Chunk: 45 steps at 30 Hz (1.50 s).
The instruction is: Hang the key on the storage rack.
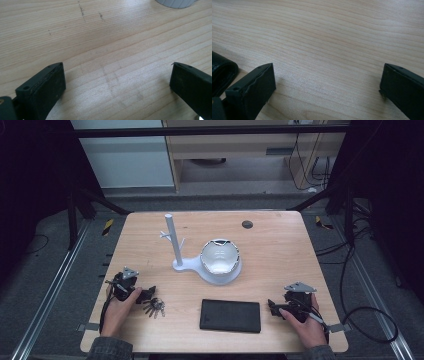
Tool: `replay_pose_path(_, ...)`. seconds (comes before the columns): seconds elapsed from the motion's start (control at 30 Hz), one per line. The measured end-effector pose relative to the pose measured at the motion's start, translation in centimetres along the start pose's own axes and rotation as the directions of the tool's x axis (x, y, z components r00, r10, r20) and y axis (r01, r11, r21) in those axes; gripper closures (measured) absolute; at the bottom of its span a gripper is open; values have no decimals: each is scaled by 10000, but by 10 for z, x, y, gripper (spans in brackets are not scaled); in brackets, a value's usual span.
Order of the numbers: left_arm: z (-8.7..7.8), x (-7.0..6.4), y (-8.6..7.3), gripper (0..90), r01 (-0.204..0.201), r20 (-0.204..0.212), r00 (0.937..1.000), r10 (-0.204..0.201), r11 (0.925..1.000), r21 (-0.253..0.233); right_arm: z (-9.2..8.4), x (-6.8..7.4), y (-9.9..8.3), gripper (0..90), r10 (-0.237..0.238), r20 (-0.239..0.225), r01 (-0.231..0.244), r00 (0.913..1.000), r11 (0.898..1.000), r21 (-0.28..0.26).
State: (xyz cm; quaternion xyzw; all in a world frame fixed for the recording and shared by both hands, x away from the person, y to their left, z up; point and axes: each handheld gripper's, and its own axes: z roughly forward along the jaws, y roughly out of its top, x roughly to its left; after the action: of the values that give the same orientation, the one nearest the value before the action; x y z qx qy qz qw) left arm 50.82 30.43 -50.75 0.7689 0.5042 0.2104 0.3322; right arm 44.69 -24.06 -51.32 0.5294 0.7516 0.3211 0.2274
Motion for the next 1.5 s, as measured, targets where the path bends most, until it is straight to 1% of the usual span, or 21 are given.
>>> replay_pose_path(0.1, -5, 4, 1, 51, 87, -84, 9999, -86, 9999, 108, 0, 0, 0, 3, -4, -5, 4, 10000, 10000, -2)
replay_pose_path(0.27, -15, 3, 6, 46, -130, -217, 9997, 121, 9989, -451, 0, 0, 0, 3, -39, -42, 39, 10000, 10000, 1)
replay_pose_path(0.53, -39, -9, 2, 41, -589, 265, 9978, 607, 9963, -633, 0, -1, 0, 3, -67, -33, 67, 10000, 10000, -7)
replay_pose_path(0.6, -45, -16, 4, 41, -919, 444, 9945, 949, 9936, -654, 0, -1, 0, 4, -67, -36, 67, 10000, 10000, -10)
replay_pose_path(0.67, -50, -28, 9, 42, -1491, 650, 9862, 1523, 9875, -511, 0, -1, 0, 3, -64, -35, 64, 10000, 10000, -7)
replay_pose_path(0.7, -50, -28, 9, 39, -1491, 650, 9862, 1523, 9875, -511, 0, -1, 0, 3, -64, -35, 64, 10000, 10000, -7)
replay_pose_path(0.73, -53, -38, 13, 39, -2063, 629, 9760, 2083, 9778, -363, 0, -1, 0, 4, -27, -85, 27, 10000, 10000, 12)
replay_pose_path(0.83, -59, -47, 19, 44, -2251, 1011, 9688, 2264, 9740, -240, 0, -1, 0, 3, -37, -99, 37, 9999, 10000, 15)
replay_pose_path(0.9, -61, -51, 23, 46, -2627, 1225, 9576, 2606, 9649, 6, 0, -2, 0, 3, -145, -104, 145, 9998, 9999, -8)
replay_pose_path(0.93, -61, -51, 23, 45, -2627, 1225, 9576, 2606, 9649, 6, 0, -2, 0, 3, -145, -104, 145, 9998, 9999, -8)
replay_pose_path(0.97, -62, -51, 27, 42, -2966, 1383, 9477, 2875, 9537, 494, 1, -2, 1, 3, -151, -119, 151, 9998, 9999, 6)
replay_pose_path(1.03, -61, -50, 31, 46, -3223, 1581, 9393, 3046, 9412, 1015, 1, -2, 1, 3, -146, -137, 146, 9998, 9999, 3)
replay_pose_path(1.1, -61, -48, 33, 53, -3570, 1748, 9274, 3308, 9222, 1487, 1, -3, 1, 3, -164, -136, 164, 9998, 9999, -1)
replay_pose_path(1.13, -61, -48, 33, 63, -3570, 1748, 9274, 3308, 9222, 1487, 1, -3, 1, 3, -165, -134, 165, 9998, 9999, -3)
replay_pose_path(1.17, -60, -47, 33, 82, -3917, 2047, 9125, 3540, 9006, 1883, 1, -3, 1, 3, -165, -134, 165, 9998, 9999, -1)
replay_pose_path(1.23, -55, -48, 31, 112, -4283, 2362, 8956, 3771, 8745, 2277, 1, -3, 1, 3, -171, -160, 171, 9997, 9999, -6)
replay_pose_path(1.3, -51, -48, 30, 159, -4330, 2544, 8927, 3720, 8645, 2553, 1, -3, 1, 3, -193, -151, 193, 9997, 9998, -8)
replay_pose_path(1.37, -47, -49, 28, 192, -4478, 2716, 8852, 3777, 8499, 2777, 1, -3, 1, 3, -191, -148, 191, 9997, 9998, -10)
replay_pose_path(1.4, -47, -49, 28, 215, -4478, 2716, 8852, 3777, 8499, 2777, 1, -3, 1, 3, -177, -162, 177, 9997, 9998, -6)
replay_pose_path(1.43, -44, -52, 25, 245, -4669, 2828, 8764, 3898, 8316, 3008, 1, -3, 1, 3, -177, -165, 177, 9997, 9998, -7)
replay_pose_path(1.5, -41, -54, 24, 287, -4843, 2911, 8679, 4025, 8160, 3155, 1, -3, 1, 3, -172, -169, 172, 9997, 9999, -7)
